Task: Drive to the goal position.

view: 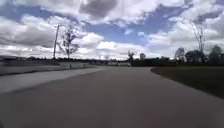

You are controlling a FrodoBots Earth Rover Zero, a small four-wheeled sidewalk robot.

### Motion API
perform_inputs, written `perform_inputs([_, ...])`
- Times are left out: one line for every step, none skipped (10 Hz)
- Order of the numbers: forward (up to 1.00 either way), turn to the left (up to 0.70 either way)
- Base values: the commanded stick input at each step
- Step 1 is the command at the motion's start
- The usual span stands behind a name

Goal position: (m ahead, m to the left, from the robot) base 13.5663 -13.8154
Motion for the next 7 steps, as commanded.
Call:
perform_inputs([1.00,-0.10])
perform_inputs([1.00,-0.08])
perform_inputs([1.00,-0.07])
perform_inputs([1.00,-0.06])
perform_inputs([1.00,-0.05])
perform_inputs([1.00,-0.03])
perform_inputs([1.00,-0.03])
